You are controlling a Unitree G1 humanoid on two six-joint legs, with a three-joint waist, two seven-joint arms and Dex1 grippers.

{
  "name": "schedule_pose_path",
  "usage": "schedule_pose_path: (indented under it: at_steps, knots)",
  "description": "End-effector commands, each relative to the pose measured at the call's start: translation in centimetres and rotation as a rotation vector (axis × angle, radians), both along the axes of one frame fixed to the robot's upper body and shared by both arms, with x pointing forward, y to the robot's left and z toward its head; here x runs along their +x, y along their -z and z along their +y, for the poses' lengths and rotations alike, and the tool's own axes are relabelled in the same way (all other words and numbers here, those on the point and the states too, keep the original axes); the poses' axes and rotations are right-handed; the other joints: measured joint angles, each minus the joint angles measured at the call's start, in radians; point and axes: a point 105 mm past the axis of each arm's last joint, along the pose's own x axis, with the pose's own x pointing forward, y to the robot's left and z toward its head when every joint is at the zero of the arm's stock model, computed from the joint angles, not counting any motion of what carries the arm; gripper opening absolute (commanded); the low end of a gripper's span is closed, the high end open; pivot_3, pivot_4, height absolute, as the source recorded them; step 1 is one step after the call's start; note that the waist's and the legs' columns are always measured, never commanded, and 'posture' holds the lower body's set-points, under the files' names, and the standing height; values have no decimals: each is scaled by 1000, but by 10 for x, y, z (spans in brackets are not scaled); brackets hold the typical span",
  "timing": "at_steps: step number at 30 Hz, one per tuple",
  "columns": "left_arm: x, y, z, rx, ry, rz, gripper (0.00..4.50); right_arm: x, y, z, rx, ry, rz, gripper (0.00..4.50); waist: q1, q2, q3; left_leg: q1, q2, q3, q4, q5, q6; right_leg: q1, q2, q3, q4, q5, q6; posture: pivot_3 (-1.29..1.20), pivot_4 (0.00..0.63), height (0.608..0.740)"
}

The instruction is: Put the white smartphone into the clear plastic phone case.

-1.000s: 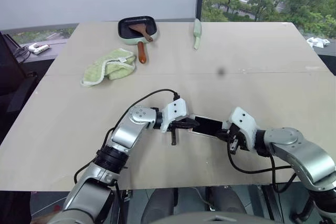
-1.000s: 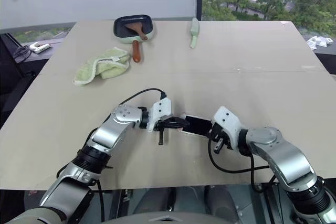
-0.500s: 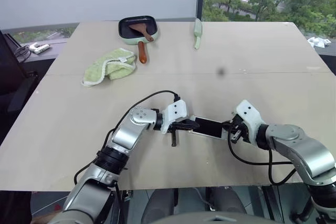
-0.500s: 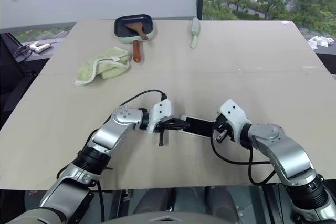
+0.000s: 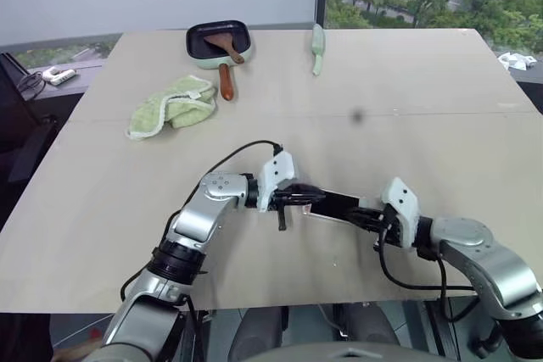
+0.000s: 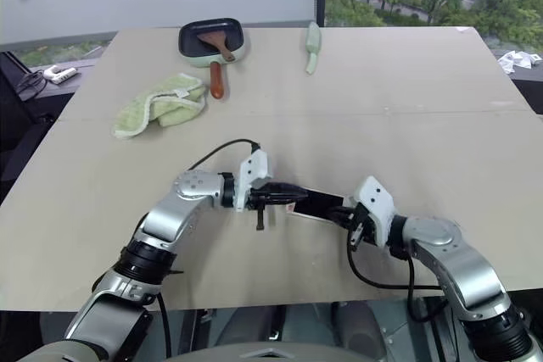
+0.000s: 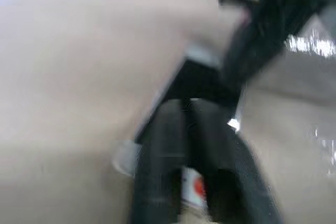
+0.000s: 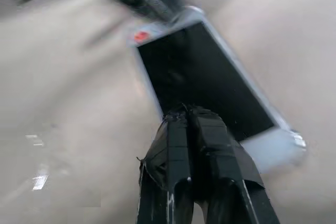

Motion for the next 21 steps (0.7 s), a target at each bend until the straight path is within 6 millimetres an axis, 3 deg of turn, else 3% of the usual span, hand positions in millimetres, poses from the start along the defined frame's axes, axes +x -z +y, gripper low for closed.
schedule_pose_path:
  at_steps: [1, 6, 7, 11, 16, 21]
  knots:
    - [-4, -20, 21, -45, -42, -55, 2062, 4, -18, -25, 48, 17, -68, 1316, -1, 2, 2, 0, 0, 0, 0, 0, 0, 0, 0, 0, 0, 0, 0, 0, 150, 740]
    - [-14, -19, 64, -26, -126, -48, 4493, 8, -26, -74, 40, 77, -110, 3868, 2, 6, 8, 0, 0, 2, -1, 0, 0, 0, -1, 1, 0, 0, 0, 0, 150, 740]
    - [-15, -19, 71, -23, -140, -43, 4500, 10, -27, -83, 41, 96, -120, 4286, 2, 6, 9, 0, 0, 2, -2, 0, 0, 0, -1, 1, 0, 0, 0, 0, 150, 740]
    - [-24, -15, 112, 7, -205, -4, 4500, 10, -30, -124, 59, 96, -139, 4406, 3, 7, 12, 1, 0, 3, -2, 0, 0, 0, -1, 2, -1, 0, 0, 0, 150, 740]
    - [-39, -12, 158, 91, -249, 65, 4500, 10, -39, -160, 68, 45, -130, 4406, -1, 9, 15, 1, 0, 5, -2, 0, 0, 0, -1, 3, -1, 0, -1, 0, 150, 740]
    - [-43, -9, 176, 146, -294, 44, 4500, 18, -40, -182, 18, 34, -127, 4406, 0, 11, 17, 2, 1, 6, -1, 0, 0, 0, -1, 4, -1, 0, -1, 0, 150, 740]
